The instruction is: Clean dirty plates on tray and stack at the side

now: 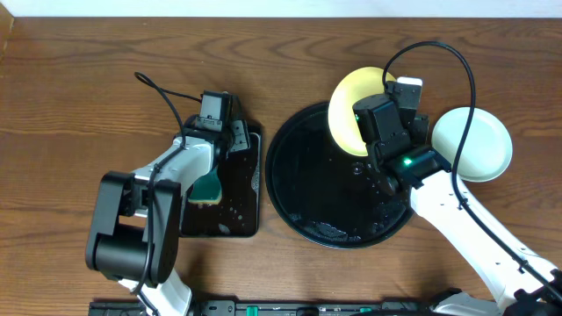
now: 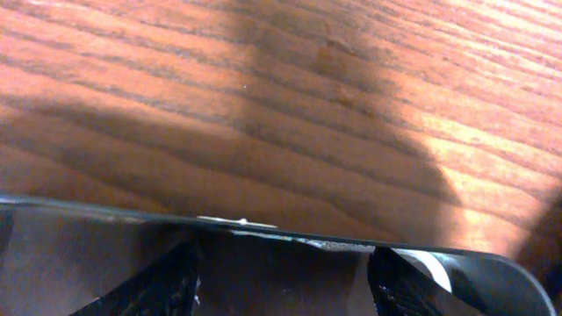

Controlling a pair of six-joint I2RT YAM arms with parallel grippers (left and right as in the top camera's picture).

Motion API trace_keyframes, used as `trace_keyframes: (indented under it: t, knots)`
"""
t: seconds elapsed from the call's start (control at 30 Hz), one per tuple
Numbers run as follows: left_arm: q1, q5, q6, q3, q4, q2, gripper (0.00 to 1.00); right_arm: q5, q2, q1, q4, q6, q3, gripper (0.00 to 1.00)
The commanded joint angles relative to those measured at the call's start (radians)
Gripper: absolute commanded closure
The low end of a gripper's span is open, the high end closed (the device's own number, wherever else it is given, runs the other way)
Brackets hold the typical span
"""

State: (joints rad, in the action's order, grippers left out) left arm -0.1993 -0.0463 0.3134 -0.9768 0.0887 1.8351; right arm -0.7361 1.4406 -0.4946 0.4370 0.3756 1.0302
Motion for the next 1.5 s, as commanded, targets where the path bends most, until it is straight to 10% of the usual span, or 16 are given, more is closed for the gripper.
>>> trace_keyframes:
  t: [0.0, 1.3, 1.47]
  knots:
    - [-0.005, 0.001, -0.006, -0.006, -0.038, 0.027, 0.36, -0.007, -0.012, 0.009, 0.009, 0.024, -0.002, 0.99]
    - [-0.093, -0.032, -0.003, -0.008, -0.196, 0.035, 0.37, -0.023, -0.012, 0.01, 0.016, 0.021, -0.002, 0.99]
    - [-0.058, -0.032, -0.003, -0.008, -0.15, -0.018, 0.37, -0.022, -0.012, 0.008, -0.029, -0.187, -0.002, 0.99]
